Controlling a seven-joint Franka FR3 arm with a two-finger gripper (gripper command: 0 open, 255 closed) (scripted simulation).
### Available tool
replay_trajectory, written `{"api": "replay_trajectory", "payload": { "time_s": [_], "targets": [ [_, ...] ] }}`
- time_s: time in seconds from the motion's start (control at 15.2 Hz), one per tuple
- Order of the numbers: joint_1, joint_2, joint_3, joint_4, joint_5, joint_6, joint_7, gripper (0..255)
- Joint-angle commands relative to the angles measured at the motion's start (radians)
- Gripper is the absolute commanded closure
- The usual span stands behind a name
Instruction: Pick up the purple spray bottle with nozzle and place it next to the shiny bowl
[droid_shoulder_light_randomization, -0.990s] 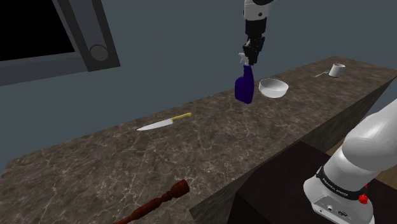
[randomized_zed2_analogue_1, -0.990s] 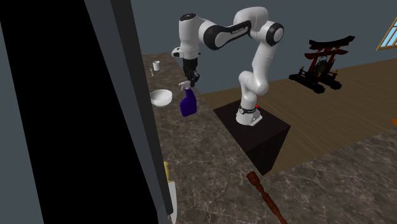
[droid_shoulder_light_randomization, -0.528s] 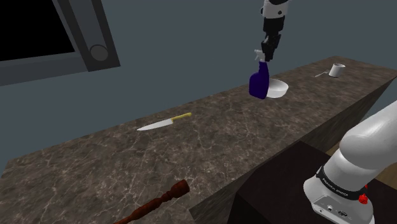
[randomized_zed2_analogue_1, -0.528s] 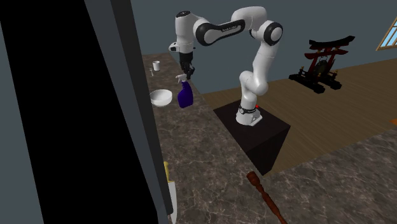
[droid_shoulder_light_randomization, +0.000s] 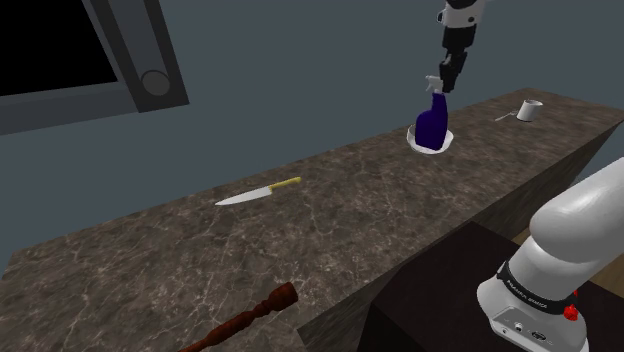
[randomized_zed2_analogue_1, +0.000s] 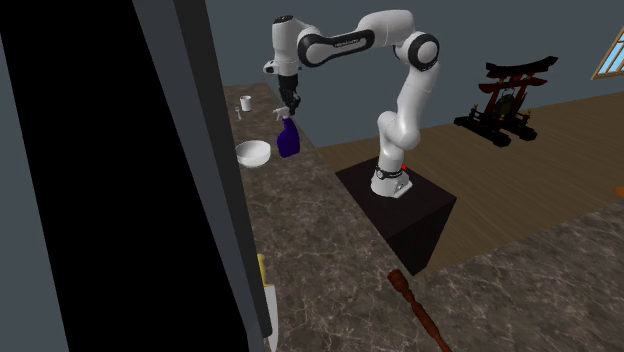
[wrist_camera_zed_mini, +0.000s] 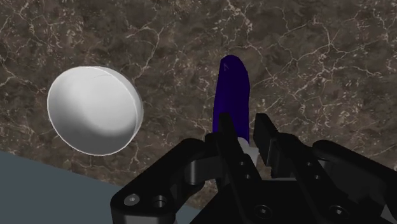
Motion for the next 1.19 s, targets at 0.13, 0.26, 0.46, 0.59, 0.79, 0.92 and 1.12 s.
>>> {"api": "replay_trajectory", "payload": {
  "time_s": [0.13,0.26,0.46,0.59,0.79,0.92,1.12],
  "targets": [
    [-0.038,0.035,-0.064,0.034,-0.013,0.018,-0.1,255],
    [-0.057,0.058,-0.096,0.057,-0.016,0.025,-0.149,255],
    [-0.085,0.1,-0.142,0.101,-0.014,0.036,-0.224,255],
    [-0.104,0.134,-0.173,0.136,-0.008,0.042,-0.276,255],
    [-0.134,0.194,-0.217,0.199,0.008,0.049,-0.354,255],
    [-0.156,0.239,-0.245,0.247,0.024,0.051,-0.407,255],
    [-0.194,0.316,-0.283,0.331,0.057,0.049,-0.489,255]
  ]
}}
